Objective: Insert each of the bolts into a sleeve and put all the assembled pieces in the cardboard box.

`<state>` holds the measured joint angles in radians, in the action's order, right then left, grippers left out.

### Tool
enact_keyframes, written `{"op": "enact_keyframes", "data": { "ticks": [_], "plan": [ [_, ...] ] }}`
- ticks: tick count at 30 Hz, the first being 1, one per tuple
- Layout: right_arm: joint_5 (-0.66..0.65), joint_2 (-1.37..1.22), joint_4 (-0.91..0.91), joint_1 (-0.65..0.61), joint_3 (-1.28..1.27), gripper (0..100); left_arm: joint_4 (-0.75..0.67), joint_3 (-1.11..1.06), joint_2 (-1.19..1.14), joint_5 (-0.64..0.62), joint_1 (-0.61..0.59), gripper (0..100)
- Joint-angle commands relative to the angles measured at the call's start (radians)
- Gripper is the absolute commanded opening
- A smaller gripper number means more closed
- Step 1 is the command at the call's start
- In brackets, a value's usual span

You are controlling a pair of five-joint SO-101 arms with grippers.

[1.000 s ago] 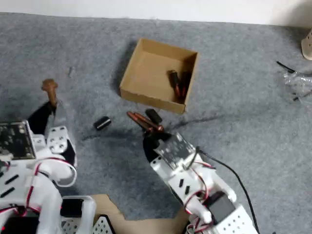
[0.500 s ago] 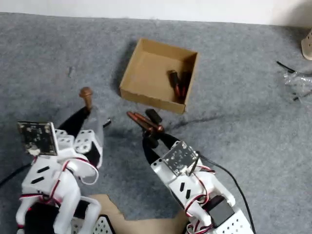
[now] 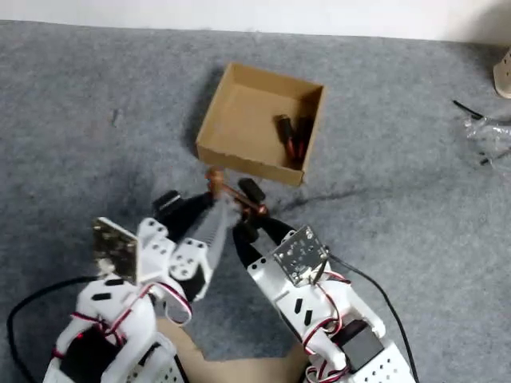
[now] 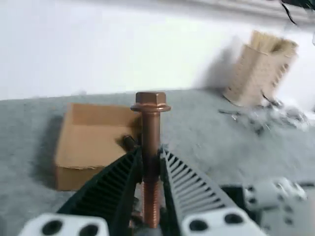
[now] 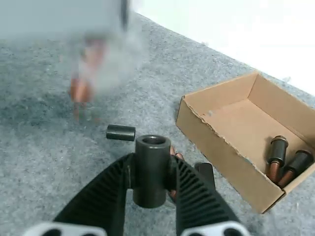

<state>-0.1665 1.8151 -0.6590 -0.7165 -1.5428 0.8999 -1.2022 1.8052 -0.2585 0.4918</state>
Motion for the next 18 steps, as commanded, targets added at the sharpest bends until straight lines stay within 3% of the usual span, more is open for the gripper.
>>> {"op": "enact_keyframes", "data": {
  "ticks": [1, 6, 12, 18],
  "plan": [
    [0.011, 0.025, 0.036, -0.01, 0.01, 0.4, -0.031, -0.004, 0.016, 0.023, 0.087, 1],
    [0.009, 0.025, 0.035, -0.01, 0.019, 0.4, -0.092, -0.071, 0.018, 0.025, 0.081, 1],
    [0.006, 0.025, 0.035, -0.015, 0.018, 0.4, -0.405, -0.15, 0.016, 0.018, -0.012, 1],
    [0.006, 0.025, 0.035, -0.018, 0.019, 0.4, -0.445, -0.274, 0.016, 0.018, 0.012, 1]
  ]
}}
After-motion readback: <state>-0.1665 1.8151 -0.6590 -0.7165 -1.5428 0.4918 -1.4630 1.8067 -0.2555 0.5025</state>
